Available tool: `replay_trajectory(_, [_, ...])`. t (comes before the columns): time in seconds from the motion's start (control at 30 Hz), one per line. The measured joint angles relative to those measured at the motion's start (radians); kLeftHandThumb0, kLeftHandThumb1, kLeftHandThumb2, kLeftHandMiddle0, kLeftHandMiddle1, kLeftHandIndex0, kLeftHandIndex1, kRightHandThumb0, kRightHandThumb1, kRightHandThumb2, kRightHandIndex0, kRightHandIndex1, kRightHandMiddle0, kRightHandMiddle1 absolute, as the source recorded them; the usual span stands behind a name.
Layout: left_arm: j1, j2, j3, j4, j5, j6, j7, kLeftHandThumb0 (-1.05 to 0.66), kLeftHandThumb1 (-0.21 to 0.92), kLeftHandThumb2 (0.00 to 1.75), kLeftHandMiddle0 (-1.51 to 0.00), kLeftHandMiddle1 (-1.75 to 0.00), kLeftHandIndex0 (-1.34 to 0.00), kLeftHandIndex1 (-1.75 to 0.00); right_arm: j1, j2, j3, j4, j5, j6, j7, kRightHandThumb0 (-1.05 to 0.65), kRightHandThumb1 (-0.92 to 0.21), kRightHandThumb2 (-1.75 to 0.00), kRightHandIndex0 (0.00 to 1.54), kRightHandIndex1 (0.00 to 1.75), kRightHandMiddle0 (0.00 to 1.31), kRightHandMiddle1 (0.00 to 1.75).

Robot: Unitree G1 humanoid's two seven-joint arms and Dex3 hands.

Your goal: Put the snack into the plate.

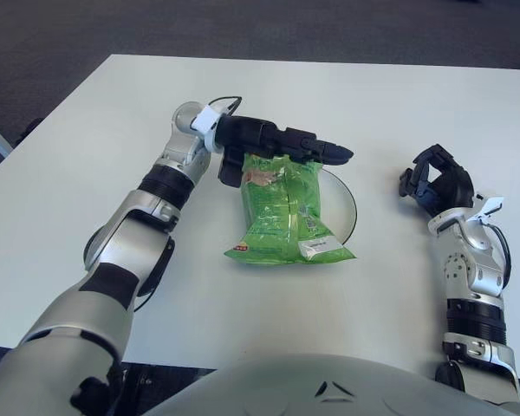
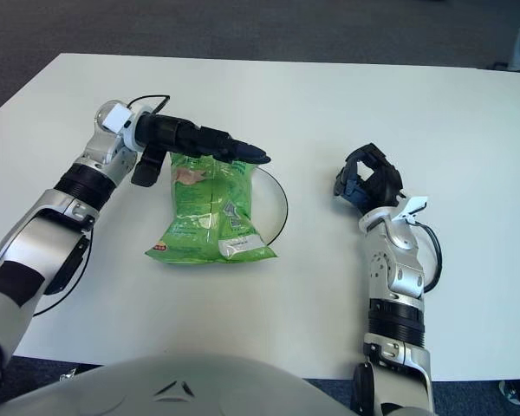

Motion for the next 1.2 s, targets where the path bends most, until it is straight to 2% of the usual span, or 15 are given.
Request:
replay_trajectory(0.37, [-0.001,-0.011,0.053,0.055,0.105,-0.146,0.001,-1.05,0.92,0.32,0.0,0.0,0.0,0.0,-0.003,0.005,0.001,0.002,0.0,0.0,0.005,-0.45,-0.41,-1.2,1.1,1.75,0.54,1.75])
replay_trajectory(0.63, [-0.001,-0.01,0.105,0.064,0.266,-0.187,0.069,-1.01,0.92,0.32,0.0,0.0,0.0,0.0,0.002,0.011,0.0,-0.012,0.003,0.008,-0.007,-0.46,-0.39,-1.22,1.11,1.75,0.55,1.75])
replay_trajectory(0.87, [-0.002,-0.011,0.169,0.08,0.309,-0.233,0.123,-0.98,0.92,0.36,0.0,0.0,-0.01,-0.01,0.006,0.014,0.001,-0.046,0.005,0.052,-0.029,-0.45,-0.41,-1.2,1.09,1.75,0.54,1.75])
replay_trajectory(0.97, [-0.002,-0.008,0.199,0.107,0.352,-0.267,0.191,-0.98,0.92,0.37,0.0,0.0,-0.03,-0.02,0.009,0.016,0.002,-0.056,0.007,0.065,-0.03,-0.45,-0.43,-1.17,1.09,1.75,0.52,1.75])
replay_trajectory(1.2, [0.009,0.007,0.277,0.189,0.494,-0.379,0.464,-0.97,0.92,0.33,-0.07,-0.02,0.0,-0.28,0.003,0.011,0.002,-0.082,0.006,0.075,-0.026,-0.44,-0.46,-1.14,1.09,1.75,0.5,1.75])
